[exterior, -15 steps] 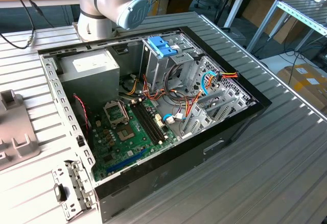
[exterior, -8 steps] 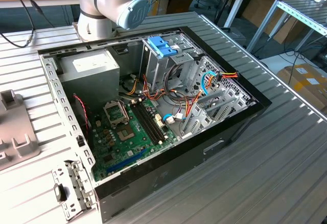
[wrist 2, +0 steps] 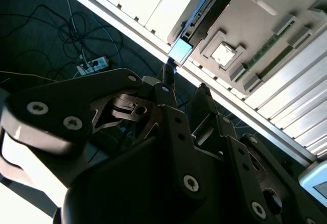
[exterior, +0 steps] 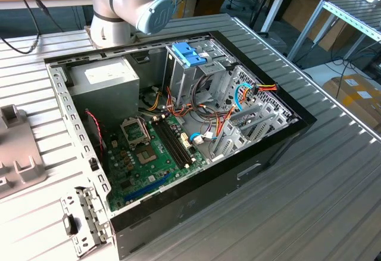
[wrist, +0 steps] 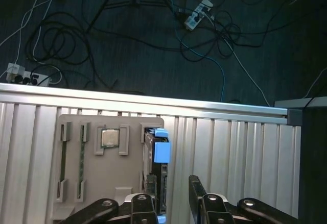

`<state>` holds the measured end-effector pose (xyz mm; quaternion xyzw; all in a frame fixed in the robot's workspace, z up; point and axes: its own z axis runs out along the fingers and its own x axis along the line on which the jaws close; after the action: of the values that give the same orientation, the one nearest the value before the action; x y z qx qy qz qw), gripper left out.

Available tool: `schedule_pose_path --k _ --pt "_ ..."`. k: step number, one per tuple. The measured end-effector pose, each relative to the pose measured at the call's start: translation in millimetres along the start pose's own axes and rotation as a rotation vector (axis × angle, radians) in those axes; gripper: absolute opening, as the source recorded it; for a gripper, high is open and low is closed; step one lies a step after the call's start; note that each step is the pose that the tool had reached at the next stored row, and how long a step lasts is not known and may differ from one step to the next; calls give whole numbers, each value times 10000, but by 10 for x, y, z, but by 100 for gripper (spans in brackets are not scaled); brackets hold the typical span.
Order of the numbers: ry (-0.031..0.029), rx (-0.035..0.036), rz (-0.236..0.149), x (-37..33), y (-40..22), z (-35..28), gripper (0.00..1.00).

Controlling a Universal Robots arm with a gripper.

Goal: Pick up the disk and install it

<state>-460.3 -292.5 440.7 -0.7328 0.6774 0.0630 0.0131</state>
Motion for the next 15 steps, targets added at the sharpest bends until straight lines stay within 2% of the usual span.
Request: schedule_pose_path --k 15 --pt "-6 0 0 -16 10 -147 38"
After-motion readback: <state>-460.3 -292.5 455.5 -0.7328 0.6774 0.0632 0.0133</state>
